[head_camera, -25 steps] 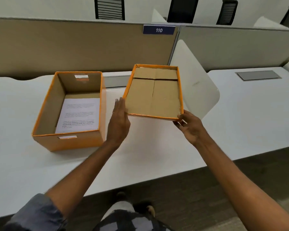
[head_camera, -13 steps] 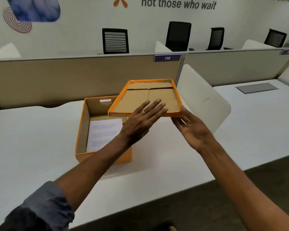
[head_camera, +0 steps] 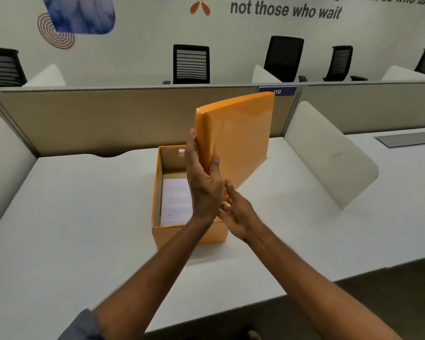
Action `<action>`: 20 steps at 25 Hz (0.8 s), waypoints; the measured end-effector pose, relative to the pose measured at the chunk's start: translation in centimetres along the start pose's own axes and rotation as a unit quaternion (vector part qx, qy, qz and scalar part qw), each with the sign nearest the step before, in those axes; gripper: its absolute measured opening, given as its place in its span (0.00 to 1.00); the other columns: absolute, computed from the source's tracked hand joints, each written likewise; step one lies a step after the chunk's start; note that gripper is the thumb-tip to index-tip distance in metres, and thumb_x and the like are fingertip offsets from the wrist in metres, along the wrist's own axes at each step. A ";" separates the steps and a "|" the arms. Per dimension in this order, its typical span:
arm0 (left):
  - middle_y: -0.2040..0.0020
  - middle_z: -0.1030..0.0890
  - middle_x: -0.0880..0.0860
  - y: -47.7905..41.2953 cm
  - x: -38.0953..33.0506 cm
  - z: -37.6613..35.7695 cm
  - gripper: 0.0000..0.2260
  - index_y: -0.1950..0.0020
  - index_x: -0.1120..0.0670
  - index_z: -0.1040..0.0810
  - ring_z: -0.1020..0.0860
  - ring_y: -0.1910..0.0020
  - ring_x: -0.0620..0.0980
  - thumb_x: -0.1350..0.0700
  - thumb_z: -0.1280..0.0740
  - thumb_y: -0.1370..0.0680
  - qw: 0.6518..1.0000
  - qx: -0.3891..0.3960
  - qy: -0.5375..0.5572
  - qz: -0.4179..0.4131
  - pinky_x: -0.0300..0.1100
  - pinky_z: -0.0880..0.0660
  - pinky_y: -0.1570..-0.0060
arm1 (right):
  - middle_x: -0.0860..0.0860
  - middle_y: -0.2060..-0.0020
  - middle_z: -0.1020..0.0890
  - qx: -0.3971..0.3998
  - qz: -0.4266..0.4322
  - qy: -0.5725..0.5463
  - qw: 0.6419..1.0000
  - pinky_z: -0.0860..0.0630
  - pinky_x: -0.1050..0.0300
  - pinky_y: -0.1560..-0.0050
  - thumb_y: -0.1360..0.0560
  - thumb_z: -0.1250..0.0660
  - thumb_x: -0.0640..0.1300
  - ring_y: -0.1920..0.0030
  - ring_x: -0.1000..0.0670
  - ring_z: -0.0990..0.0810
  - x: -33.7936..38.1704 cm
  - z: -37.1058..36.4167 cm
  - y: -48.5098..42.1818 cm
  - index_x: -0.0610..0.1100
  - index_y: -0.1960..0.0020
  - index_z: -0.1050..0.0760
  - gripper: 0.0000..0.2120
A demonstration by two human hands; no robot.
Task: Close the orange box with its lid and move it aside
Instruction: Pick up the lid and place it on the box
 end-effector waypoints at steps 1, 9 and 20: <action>0.18 0.42 0.50 0.1 0.4 0.5 0.32 0.18 0.52 0.49 0.39 0.20 0.50 0.55 0.36 0.17 1.000 0.007 -0.005 0.012 0.52 0.35 0.24 | 0.45 0.27 0.25 -0.009 0.006 -0.014 1.000 0.25 0.36 0.31 0.19 0.37 0.56 0.32 0.39 0.23 -0.3 0.0 -0.4 0.47 0.24 0.33 0.26; 0.21 0.35 0.53 0.6 9.6 9.3 0.34 0.19 0.43 0.48 0.29 0.25 0.56 0.42 0.34 0.20 0.980 -0.028 -0.078 0.182 0.58 0.24 0.33 | 0.49 0.34 0.21 -0.020 0.111 0.158 0.981 0.16 0.60 0.56 0.19 0.34 0.46 0.43 0.52 0.18 1.4 2.8 -3.0 0.52 0.29 0.33 0.19; 0.38 0.17 0.56 6.4 19.2 14.9 0.18 0.35 0.56 0.23 0.20 0.38 0.55 0.46 0.33 0.20 0.953 -0.057 -0.150 0.258 0.45 0.23 0.43 | 0.46 0.25 0.27 0.014 0.101 0.435 0.895 0.24 0.35 0.32 0.17 0.39 0.52 0.30 0.39 0.23 -1.2 3.2 -7.2 0.51 0.19 0.43 0.29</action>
Point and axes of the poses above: each hand's wrist, its own y-axis away from the middle knuckle, its own z-axis out of the back of the hand, x = y × z, the point moved 6 cm from there along -y, towards the middle knuckle
